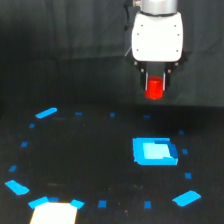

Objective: Pick up the red object from the table

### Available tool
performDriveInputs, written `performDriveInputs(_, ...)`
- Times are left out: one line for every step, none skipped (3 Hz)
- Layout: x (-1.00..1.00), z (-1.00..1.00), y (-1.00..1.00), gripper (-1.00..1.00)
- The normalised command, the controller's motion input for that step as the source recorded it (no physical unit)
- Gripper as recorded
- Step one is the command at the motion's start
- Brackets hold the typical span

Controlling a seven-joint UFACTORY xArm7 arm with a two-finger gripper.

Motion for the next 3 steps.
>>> performDriveInputs(-0.40, 0.28, -0.07, -0.97)
performDriveInputs(0.26, -0.32, -0.08, -1.00)
performDriveInputs(-0.04, -0.34, 0.00, -1.00)
